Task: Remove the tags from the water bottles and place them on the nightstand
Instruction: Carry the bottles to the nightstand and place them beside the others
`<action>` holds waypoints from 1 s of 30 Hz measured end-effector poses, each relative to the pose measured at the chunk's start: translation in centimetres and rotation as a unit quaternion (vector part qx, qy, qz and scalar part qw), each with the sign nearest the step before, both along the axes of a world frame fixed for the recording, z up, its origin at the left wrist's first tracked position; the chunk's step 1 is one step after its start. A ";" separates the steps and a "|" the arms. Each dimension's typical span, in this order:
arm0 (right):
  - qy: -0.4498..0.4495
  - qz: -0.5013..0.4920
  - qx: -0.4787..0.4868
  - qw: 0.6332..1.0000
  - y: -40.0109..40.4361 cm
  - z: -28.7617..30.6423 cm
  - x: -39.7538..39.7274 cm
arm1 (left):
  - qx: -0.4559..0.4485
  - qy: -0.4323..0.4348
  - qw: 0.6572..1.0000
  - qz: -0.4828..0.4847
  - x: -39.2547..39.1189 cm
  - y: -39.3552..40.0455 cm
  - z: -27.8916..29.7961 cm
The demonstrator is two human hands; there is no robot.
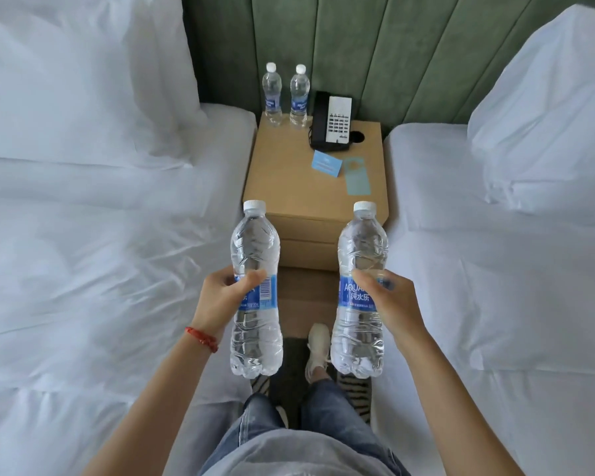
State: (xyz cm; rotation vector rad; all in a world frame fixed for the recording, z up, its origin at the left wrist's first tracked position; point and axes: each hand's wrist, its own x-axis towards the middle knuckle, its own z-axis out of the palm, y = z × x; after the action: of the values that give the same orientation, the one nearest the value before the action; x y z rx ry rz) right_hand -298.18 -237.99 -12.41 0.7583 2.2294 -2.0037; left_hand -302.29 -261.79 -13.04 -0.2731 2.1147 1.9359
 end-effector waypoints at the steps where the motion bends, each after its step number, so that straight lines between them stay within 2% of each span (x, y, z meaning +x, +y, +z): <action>1: 0.002 0.004 0.000 1.000 0.5 -0.2 -2.0 | -0.002 0.002 1.000 0.003 -1.8 0.5 -0.2; 12: 0.013 0.049 -0.019 0.999 5.4 0.2 -22.8 | -0.034 0.024 0.998 0.046 -19.6 5.8 -0.6; 17: 0.024 0.051 -0.018 0.998 5.5 0.1 -29.8 | -0.015 0.022 0.997 0.074 -26.4 5.9 -0.6; 23: 0.033 0.036 -0.013 0.999 4.6 -0.9 -37.7 | -0.017 0.001 0.999 0.049 -36.4 4.7 -1.7; 30: 0.064 -0.022 0.010 0.998 2.8 -3.5 -47.4 | -0.041 0.024 0.999 0.010 -47.6 3.4 -3.9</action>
State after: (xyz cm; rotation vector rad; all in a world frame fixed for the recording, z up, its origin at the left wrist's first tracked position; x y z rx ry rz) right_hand -345.59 -235.22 -15.87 0.7045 2.3238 -2.1112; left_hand -349.86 -258.35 -16.98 -0.2677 2.2340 1.8860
